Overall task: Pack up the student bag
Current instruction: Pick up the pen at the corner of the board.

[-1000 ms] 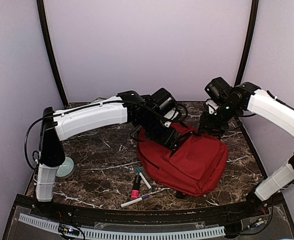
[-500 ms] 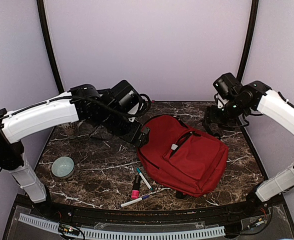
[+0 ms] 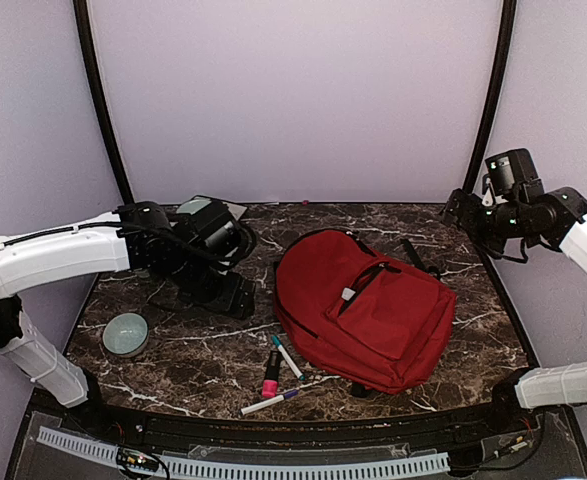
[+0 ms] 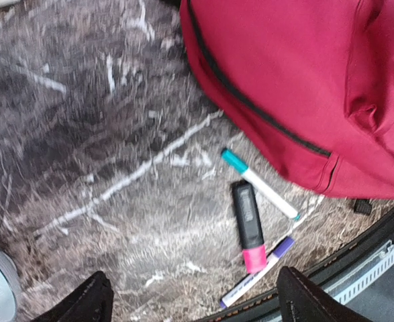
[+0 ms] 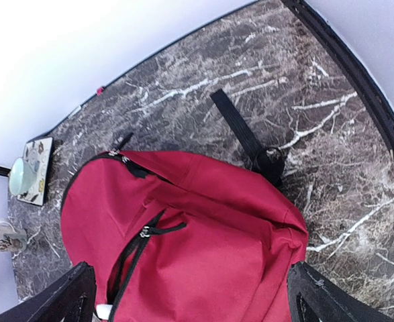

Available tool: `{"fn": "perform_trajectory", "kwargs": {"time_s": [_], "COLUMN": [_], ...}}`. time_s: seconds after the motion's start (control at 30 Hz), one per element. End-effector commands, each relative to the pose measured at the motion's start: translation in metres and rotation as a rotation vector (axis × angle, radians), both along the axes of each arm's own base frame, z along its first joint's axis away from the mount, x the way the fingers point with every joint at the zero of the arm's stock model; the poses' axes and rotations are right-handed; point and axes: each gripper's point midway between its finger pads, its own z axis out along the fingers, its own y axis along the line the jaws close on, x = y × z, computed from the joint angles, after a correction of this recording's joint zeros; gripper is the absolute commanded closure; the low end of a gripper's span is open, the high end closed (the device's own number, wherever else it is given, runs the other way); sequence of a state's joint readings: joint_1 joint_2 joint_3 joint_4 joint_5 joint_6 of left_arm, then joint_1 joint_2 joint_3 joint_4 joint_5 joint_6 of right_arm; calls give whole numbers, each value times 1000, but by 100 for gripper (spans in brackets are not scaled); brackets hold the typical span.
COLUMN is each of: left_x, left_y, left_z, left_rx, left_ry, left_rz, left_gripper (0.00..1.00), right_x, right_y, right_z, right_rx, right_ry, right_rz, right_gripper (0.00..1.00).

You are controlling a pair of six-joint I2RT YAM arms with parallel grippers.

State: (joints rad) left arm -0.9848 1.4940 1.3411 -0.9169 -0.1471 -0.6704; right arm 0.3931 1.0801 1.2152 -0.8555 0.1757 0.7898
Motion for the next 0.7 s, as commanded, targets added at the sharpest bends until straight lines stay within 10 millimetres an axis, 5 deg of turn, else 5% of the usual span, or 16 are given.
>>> {"fn": "perform_trajectory", "kwargs": {"time_s": [0.0,0.27,0.67], "left_x": [-31,-67,-87], "left_y": [14,19,-11], "left_z": [-10,-45,-70], "left_rx": [-41,-3,13], "left_ry": [119,238,276], "left_rz": [66,51,13], "left_gripper": [14,23,28], "right_x": [4,3,21], "right_y": [2,-10,11], "right_z": [-3,-4,-2], "right_rx": [28,-42,-25], "right_ry": [-21,-35,-29], "right_rz": [-3,-20,66], "right_gripper": [0,0,1]}}
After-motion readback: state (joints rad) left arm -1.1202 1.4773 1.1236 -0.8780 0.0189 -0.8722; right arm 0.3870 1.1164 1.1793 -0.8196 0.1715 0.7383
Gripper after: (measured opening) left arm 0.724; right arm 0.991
